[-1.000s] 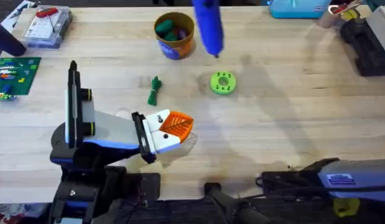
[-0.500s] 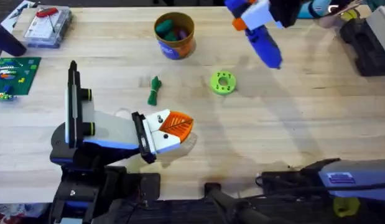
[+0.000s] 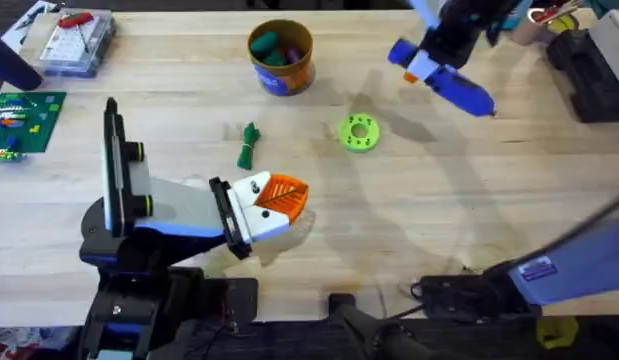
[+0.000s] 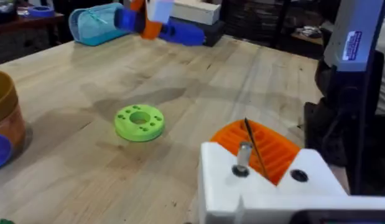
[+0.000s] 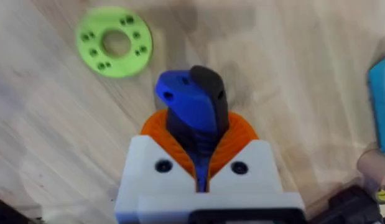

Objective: Pick up the gripper from the table and insert it into the empty holder that is missing its gripper. Then pick up a screw, insert it into the mounting hole, and use the screwdriver to tighten it. Finally, clean up the table by picking up the vegetable and placing it into the bucket.

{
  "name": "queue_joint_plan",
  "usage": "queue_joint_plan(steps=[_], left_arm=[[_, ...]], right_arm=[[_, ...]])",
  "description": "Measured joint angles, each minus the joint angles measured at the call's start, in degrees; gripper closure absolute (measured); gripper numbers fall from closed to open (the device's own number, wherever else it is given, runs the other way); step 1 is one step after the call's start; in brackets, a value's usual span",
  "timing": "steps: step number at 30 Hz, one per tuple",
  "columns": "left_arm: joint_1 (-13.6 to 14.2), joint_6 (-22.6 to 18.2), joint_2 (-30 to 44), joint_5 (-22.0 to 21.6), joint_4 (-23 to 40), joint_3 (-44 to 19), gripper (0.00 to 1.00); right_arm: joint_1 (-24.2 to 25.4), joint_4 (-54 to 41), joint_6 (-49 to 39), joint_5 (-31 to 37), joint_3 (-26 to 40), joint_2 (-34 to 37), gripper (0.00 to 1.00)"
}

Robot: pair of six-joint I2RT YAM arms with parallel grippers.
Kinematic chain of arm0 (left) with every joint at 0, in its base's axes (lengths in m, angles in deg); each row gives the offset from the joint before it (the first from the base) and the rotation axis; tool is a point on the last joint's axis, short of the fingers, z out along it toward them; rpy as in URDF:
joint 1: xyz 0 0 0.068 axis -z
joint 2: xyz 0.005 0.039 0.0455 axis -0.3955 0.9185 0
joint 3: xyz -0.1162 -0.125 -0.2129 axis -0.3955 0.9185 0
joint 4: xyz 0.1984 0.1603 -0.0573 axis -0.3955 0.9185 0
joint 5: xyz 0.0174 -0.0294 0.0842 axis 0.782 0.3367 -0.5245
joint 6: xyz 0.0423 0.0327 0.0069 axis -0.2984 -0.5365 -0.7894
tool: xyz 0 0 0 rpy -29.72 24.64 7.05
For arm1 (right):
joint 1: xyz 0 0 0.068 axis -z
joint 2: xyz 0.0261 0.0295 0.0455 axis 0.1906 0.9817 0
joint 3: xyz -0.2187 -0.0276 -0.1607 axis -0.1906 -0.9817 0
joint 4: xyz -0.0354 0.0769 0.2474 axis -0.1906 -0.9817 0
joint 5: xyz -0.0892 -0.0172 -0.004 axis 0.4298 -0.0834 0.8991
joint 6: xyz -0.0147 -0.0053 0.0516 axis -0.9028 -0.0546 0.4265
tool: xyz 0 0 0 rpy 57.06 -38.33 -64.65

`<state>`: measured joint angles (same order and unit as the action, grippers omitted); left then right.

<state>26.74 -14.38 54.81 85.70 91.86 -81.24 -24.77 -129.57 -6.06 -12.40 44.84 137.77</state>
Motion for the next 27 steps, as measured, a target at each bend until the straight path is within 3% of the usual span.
queue_joint_plan(steps=[9, 23, 24, 26, 27], left_arm=[[0.0, 0.39, -0.01, -3.91, -0.62, 0.0, 0.993], [0.0, 0.42, -0.01, -4.88, -0.78, 0.0, 0.993], [0.0, 0.42, -0.01, -4.88, -0.78, 0.0, 0.993], [0.0, 0.37, -0.01, -4.9, -0.79, 0.0, 0.967], [0.0, 0.31, -0.01, -4.95, -0.81, 0.0, 0.865]], right_arm=[[2.85, 2.69, -2.53, 3.8, 0.0, 10.82, 0.961], [2.97, 4.94, -5.19, 6.0, 0.0, 20.57, 0.947], [2.97, 4.89, -5.16, 6.01, 0.0, 20.6, 0.874], [2.97, 4.76, -5.28, 6.3, 0.0, 20.54, 0.582], [2.97, 4.81, -5.28, 6.51, 0.0, 20.54, 0.429]])
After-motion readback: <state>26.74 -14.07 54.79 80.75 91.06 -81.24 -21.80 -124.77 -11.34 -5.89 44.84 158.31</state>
